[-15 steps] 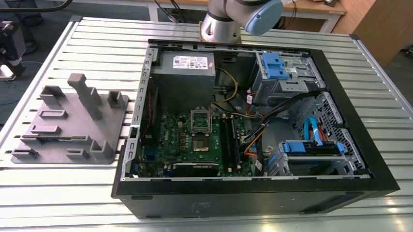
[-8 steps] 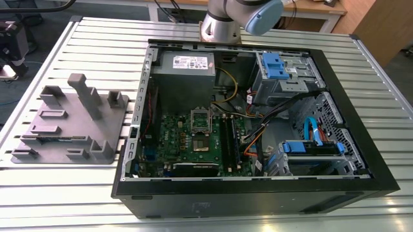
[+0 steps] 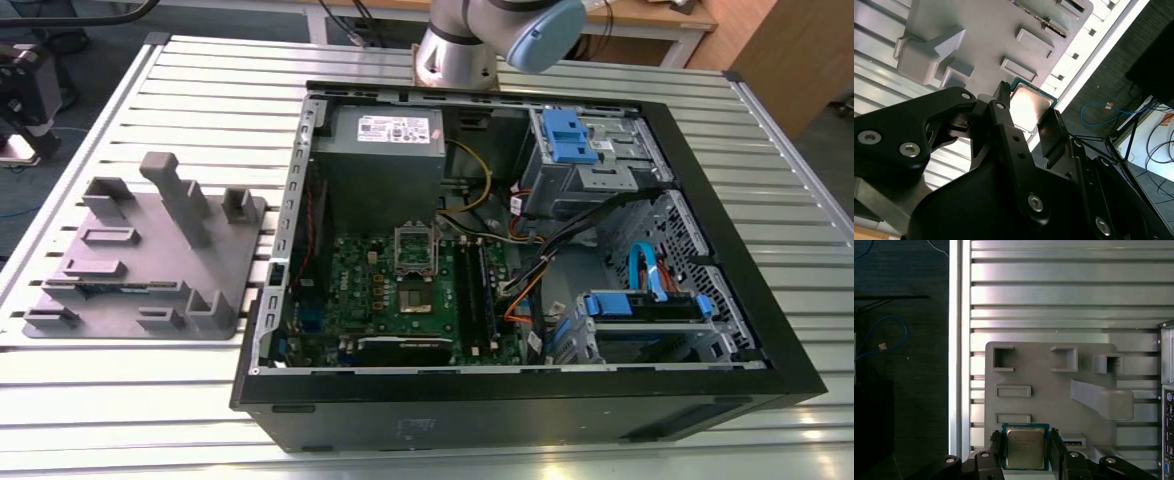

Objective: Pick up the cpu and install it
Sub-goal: 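Pick up the cpu and move it towards the insertion slot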

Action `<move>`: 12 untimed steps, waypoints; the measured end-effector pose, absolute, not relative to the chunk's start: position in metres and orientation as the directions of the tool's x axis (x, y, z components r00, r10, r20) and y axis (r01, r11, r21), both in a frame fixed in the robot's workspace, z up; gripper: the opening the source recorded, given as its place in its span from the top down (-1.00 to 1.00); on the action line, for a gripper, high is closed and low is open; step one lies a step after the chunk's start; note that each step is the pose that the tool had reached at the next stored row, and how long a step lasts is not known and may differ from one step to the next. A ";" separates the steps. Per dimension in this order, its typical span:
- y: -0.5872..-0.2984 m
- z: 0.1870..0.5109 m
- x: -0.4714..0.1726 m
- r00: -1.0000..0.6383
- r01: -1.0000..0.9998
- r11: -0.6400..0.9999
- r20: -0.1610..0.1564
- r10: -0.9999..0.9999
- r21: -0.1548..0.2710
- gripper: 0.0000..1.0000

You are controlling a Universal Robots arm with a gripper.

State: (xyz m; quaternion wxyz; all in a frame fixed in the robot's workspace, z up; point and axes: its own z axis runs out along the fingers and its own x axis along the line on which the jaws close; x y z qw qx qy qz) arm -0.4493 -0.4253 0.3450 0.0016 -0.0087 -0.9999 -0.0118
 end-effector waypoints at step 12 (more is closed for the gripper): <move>-0.425 0.345 -0.437 -1.000 0.017 1.000 0.003 0.017 0.024 0.06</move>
